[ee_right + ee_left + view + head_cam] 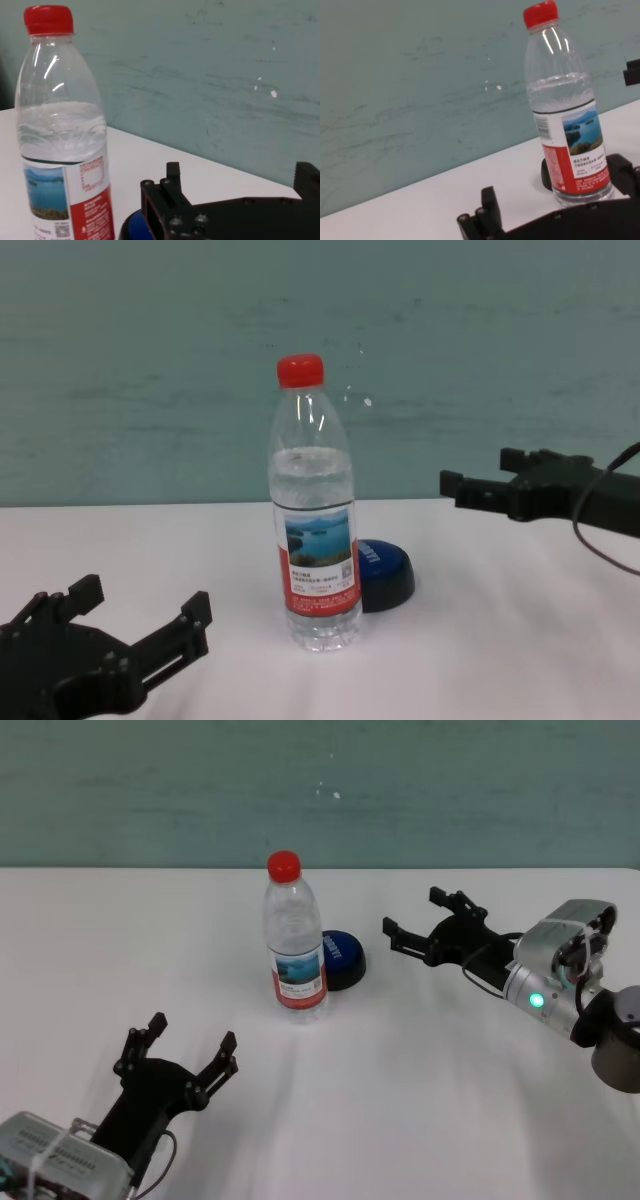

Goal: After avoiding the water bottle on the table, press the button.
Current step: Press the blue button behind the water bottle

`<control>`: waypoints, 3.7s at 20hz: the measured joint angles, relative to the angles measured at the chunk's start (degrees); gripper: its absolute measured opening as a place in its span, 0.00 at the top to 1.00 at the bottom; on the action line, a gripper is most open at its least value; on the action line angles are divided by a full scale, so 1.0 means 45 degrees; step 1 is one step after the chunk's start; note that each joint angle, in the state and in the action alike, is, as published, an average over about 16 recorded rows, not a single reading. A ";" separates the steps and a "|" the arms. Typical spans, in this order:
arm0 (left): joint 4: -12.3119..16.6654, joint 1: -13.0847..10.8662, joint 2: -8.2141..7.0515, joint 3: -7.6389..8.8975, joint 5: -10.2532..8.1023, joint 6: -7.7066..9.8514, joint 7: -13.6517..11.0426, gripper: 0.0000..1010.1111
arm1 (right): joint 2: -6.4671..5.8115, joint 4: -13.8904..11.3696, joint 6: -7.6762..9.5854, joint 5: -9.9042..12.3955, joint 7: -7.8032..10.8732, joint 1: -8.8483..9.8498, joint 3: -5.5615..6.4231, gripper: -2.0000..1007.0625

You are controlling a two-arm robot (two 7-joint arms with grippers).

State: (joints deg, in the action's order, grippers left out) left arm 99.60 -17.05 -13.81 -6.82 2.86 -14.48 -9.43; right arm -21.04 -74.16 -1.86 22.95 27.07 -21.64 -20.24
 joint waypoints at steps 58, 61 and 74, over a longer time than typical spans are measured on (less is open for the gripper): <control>0.0000 0.0000 0.0000 0.0000 0.0000 0.0000 0.0000 0.01 | 0.1520 0.4074 -0.0498 -0.0737 0.0757 -0.2602 -0.0740 0.00; 0.0000 0.0000 0.0000 0.0000 0.0000 0.0000 0.0000 0.01 | 0.1610 0.4354 -0.0555 -0.0784 0.0791 -0.2709 -0.0762 0.00; 0.0000 0.0000 0.0000 0.0000 0.0000 0.0000 0.0000 0.01 | 0.1945 0.5428 -0.0786 -0.0986 0.0951 -0.3083 -0.0789 0.00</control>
State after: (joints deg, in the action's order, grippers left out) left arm 99.59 -17.05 -13.81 -6.82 2.86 -14.48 -9.43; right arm -12.29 -49.73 -5.39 18.51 31.35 -35.51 -23.79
